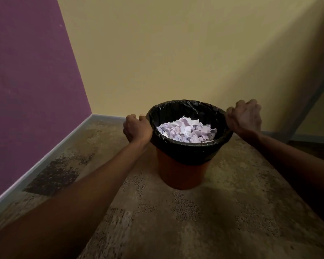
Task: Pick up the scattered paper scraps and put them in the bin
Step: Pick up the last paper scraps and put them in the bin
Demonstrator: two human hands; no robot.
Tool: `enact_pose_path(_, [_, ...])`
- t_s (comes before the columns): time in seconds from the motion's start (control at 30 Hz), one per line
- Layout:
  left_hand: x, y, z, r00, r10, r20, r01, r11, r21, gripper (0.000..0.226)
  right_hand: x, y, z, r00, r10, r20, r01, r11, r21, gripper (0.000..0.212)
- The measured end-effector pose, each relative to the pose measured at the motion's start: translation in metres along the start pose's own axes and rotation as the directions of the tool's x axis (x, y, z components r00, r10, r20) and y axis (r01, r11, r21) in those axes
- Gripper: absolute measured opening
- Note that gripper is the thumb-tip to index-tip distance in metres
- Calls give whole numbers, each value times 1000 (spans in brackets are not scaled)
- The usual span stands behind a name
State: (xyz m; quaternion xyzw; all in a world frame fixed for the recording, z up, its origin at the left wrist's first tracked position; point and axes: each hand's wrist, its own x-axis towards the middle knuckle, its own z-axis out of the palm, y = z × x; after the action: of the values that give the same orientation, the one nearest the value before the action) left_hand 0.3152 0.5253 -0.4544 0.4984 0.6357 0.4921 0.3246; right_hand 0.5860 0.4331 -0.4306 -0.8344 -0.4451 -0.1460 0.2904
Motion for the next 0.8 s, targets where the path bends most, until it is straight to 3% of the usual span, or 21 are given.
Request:
enact_pose_path(0.1, [13,-9,16,1000,-24,-16,25,999,48,53,12,13,25,985,125,119,-122,992,-28,51])
enact_pose_path(0.27, [7,-15,27,991,63,114,-75,991,107,37,13,10,54,914,299,275,-338,935,107,32])
enact_pose_path(0.4, [-1,-19,33,967,47,251,-82,988,133,46,2,8,51,916,332,225,-359,929,91,34])
enact_pose_path(0.6, [-9,-6,30,973,38,229,-75,985,156,49,-2,-6,44,899,411,147,-430,894,125,33])
enact_pose_path(0.8, [-11,-4,31,976,55,209,-96,976,196,49,-6,-5,46,869,452,201,-481,867,131,50])
